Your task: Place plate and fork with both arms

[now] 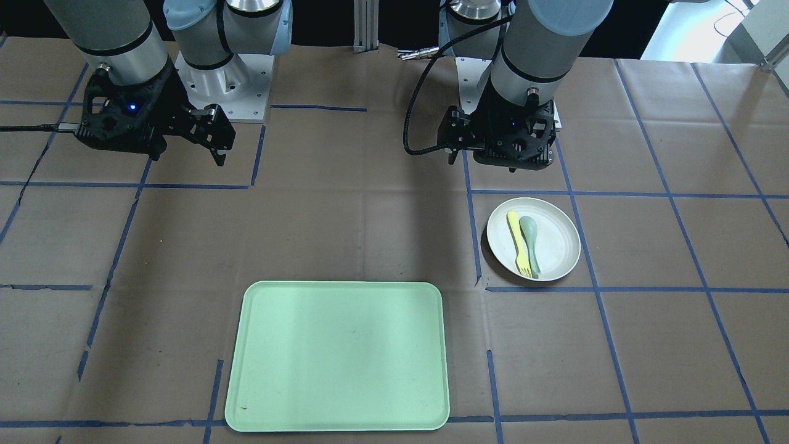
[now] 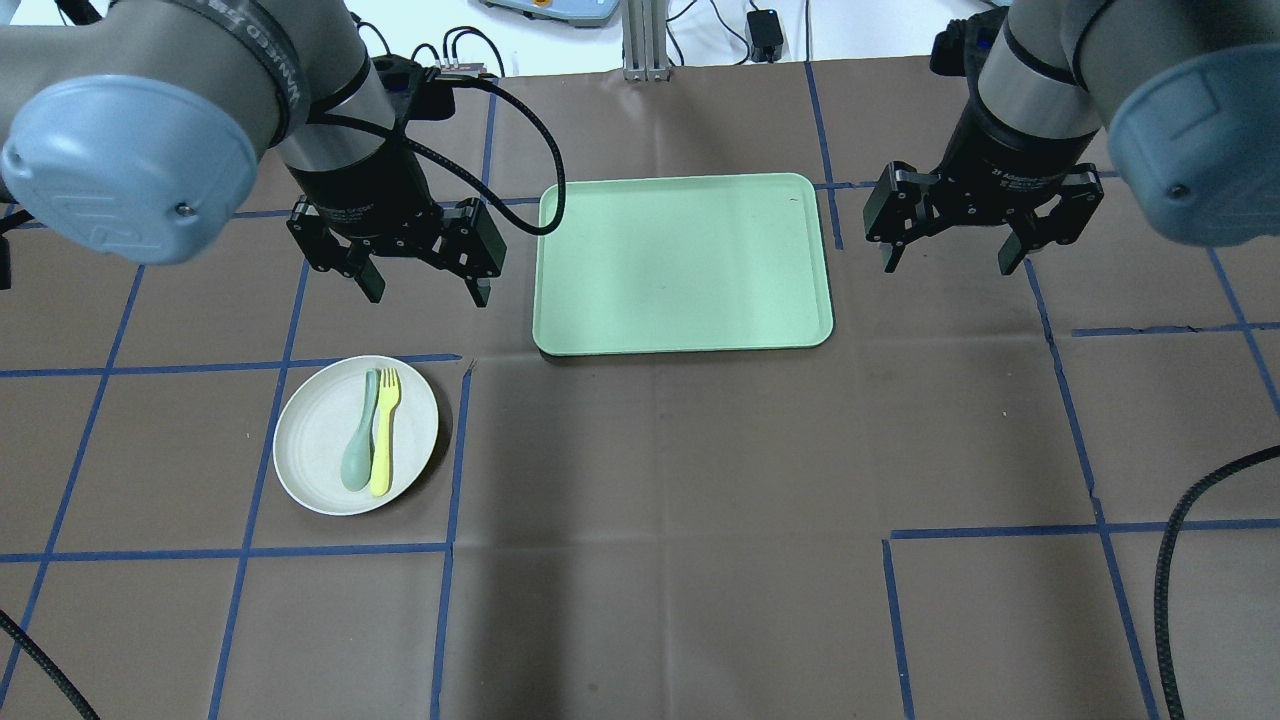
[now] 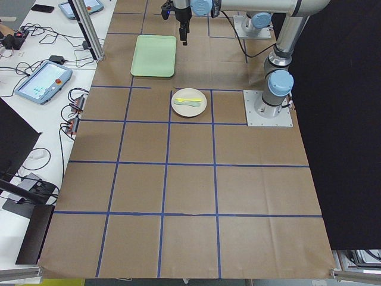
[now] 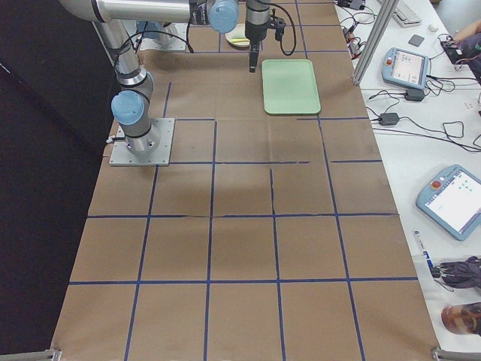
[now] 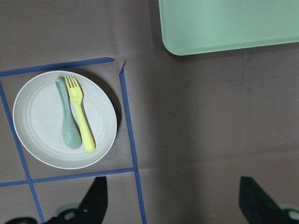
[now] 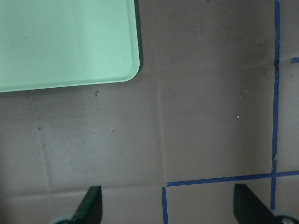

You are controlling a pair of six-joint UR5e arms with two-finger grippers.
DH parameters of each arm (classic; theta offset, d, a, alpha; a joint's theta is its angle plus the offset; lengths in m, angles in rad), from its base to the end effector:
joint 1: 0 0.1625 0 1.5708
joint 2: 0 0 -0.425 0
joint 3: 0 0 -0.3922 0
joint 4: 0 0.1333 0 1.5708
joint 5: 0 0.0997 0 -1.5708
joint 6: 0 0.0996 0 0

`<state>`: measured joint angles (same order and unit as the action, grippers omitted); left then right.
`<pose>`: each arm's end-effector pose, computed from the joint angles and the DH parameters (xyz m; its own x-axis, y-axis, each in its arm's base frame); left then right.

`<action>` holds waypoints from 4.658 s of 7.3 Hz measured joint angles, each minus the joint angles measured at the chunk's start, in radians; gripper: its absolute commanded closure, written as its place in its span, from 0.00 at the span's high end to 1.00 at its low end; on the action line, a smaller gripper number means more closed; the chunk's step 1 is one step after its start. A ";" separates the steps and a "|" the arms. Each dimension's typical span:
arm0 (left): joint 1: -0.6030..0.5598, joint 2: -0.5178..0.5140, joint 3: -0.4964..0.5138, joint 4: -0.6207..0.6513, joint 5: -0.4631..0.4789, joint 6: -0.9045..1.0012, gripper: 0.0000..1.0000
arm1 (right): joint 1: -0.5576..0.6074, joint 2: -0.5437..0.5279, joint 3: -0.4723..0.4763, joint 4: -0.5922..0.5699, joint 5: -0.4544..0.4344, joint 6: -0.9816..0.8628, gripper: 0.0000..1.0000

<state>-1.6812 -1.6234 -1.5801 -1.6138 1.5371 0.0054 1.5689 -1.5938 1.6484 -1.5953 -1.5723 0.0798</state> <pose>-0.1912 -0.4844 0.4532 -0.9931 0.1119 0.0341 0.1149 0.9879 0.1045 0.1322 -0.4787 0.4634 -0.9967 0.0815 0.0039 0.0816 0.9962 0.0299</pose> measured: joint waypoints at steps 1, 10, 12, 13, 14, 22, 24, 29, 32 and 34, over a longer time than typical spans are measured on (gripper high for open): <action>0.000 -0.002 -0.001 0.000 0.000 0.001 1.00 | 0.000 0.000 0.001 0.000 0.000 0.000 1.00; 0.005 -0.010 -0.012 0.000 -0.003 0.005 1.00 | -0.001 0.000 0.004 0.000 -0.001 -0.003 1.00; 0.006 -0.004 -0.026 0.005 -0.003 0.005 1.00 | -0.002 0.000 0.005 0.000 -0.001 -0.003 1.00; 0.006 -0.003 -0.030 0.009 -0.003 0.005 1.00 | -0.002 0.000 0.004 0.000 0.000 -0.003 1.00; 0.006 -0.002 -0.032 0.011 -0.002 0.005 1.00 | -0.002 0.000 0.004 0.000 0.000 -0.003 1.00; 0.071 0.009 -0.077 0.011 -0.002 0.120 1.00 | -0.003 0.000 0.003 0.000 -0.002 -0.009 1.00; 0.227 0.032 -0.195 0.056 0.007 0.180 1.00 | -0.003 0.000 0.003 0.000 -0.002 -0.009 1.00; 0.583 -0.002 -0.481 0.367 0.038 0.372 1.00 | -0.003 0.000 0.004 0.000 -0.002 -0.009 1.00; 0.672 -0.108 -0.499 0.452 0.001 0.506 0.94 | -0.003 0.000 0.004 0.000 -0.002 -0.009 1.00; 0.687 -0.143 -0.502 0.471 -0.028 0.558 0.89 | -0.003 0.000 0.005 0.000 -0.002 -0.009 1.00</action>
<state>-0.9944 -1.7664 -2.0818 -1.1424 1.5094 0.5639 1.5662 -1.5938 1.6531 -1.5954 -1.5739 0.0706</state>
